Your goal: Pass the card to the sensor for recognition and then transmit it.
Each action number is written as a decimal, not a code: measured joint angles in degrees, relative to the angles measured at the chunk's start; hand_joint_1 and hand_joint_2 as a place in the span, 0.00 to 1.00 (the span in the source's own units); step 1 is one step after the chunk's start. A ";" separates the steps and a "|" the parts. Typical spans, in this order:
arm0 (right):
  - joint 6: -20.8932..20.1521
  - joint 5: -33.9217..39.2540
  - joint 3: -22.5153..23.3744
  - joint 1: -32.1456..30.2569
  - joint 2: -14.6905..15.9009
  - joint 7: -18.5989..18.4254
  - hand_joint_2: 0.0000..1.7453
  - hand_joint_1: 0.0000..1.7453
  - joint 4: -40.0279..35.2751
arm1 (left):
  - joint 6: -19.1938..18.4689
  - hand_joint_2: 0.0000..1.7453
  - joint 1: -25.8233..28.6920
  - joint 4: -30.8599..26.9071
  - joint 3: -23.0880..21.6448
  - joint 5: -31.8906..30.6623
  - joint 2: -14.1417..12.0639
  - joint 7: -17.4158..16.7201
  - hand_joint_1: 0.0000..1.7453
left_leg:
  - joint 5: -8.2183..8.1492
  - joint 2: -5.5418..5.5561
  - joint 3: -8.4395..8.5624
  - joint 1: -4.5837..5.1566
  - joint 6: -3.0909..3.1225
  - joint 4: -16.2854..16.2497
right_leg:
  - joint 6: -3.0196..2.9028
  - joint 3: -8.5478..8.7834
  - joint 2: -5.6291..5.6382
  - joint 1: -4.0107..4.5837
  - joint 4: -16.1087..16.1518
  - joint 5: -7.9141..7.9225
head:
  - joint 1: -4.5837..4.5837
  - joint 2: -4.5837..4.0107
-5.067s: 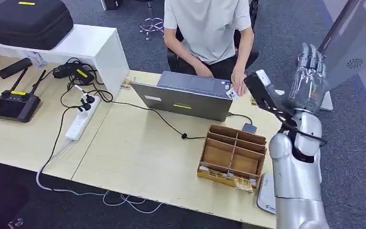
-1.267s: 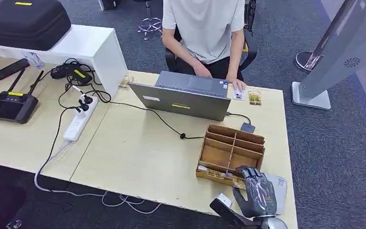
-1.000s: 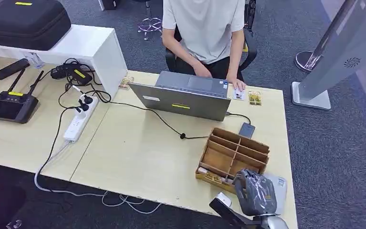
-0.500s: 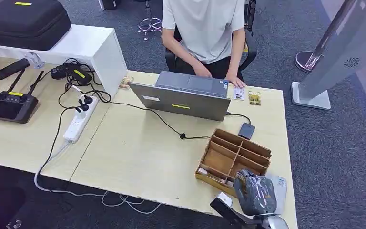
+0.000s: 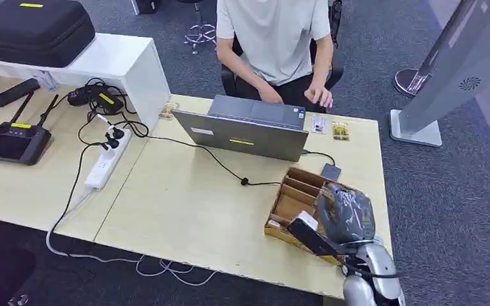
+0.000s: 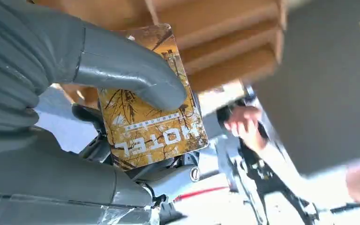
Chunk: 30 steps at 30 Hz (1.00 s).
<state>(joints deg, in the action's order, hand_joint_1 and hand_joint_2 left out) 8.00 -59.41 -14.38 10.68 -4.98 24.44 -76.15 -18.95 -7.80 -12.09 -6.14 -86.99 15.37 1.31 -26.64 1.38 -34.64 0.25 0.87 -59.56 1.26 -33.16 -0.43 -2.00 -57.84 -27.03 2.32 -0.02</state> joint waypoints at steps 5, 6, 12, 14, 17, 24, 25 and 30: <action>-2.63 4.23 1.53 9.49 -1.40 -2.63 1.00 1.00 1.34 | -1.88 1.00 -0.28 0.00 -2.71 -0.02 -0.20 1.49 0.00 | 0.04 -0.14 -0.05 0.00 0.00 0.00 | -0.01 -0.11 0.17 0.00 -0.03 0.08 | 0.00 0.00; -3.08 4.36 1.95 12.24 -1.75 -3.63 1.00 1.00 2.30 | -2.23 1.00 -0.35 0.00 -3.21 0.00 -0.22 1.79 0.00 | 0.06 -0.13 -0.05 0.00 0.02 0.00 | -0.01 -0.11 0.16 0.00 -0.03 0.08 | 0.00 0.00; -2.97 2.61 4.70 28.21 -4.37 -8.55 1.00 1.00 11.84 | -3.69 1.00 -0.68 0.00 -6.73 0.00 -0.44 2.95 0.00 | 0.15 -0.06 -0.04 0.00 0.02 0.00 | 0.01 -0.11 0.10 0.00 -0.05 0.14 | 0.02 0.00; -2.86 2.45 5.14 30.51 -4.92 -8.83 1.00 1.00 13.78 | -3.71 1.00 -0.70 0.00 -7.45 -0.02 -0.48 2.99 0.00 | 0.15 -0.04 -0.05 -0.02 0.02 0.00 | 0.01 -0.11 0.09 0.01 -0.05 0.13 | 0.00 0.00; -2.25 1.71 6.08 33.07 -5.77 -10.82 1.00 1.00 16.66 | -3.93 1.00 -0.74 0.00 -8.31 -0.02 -0.52 3.32 0.00 | 0.14 -0.03 -0.09 -0.02 0.02 0.00 | 0.01 -0.12 0.10 0.00 -0.05 0.13 | 0.02 0.00; 0.57 -1.59 11.21 43.25 -7.98 -17.73 1.00 1.00 28.32 | -4.79 1.00 -0.95 0.00 -9.57 0.00 -0.66 4.06 0.00 | 0.14 0.00 -0.10 -0.01 0.03 0.00 | 0.01 -0.14 0.08 0.00 -0.05 0.13 | 0.00 0.00; 0.79 -2.25 11.76 44.24 -8.22 -18.03 1.00 1.00 29.60 | -4.81 1.00 -0.95 0.00 -9.59 0.00 -0.68 4.04 0.00 | 0.14 0.00 -0.10 -0.01 0.03 0.00 | 0.02 -0.14 0.08 0.00 -0.05 0.14 | 0.00 0.00; 0.98 -5.13 13.14 46.58 -8.81 -18.58 1.00 0.00 33.66 | -5.31 1.00 -1.03 -0.02 -9.99 -0.02 -0.83 4.00 0.00 | 0.14 0.00 -0.08 -0.02 0.02 -0.01 | 0.01 -0.14 0.08 0.00 -0.05 0.13 | 0.00 0.00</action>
<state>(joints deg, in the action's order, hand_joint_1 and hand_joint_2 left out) 8.98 -64.54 -1.25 57.26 -13.79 5.86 -42.49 -24.26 -8.83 -12.11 -16.13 -87.01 14.53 5.31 -26.50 1.39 -34.72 0.24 0.89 -59.57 1.28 -33.30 -0.35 -1.99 -57.88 -26.90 2.32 -0.02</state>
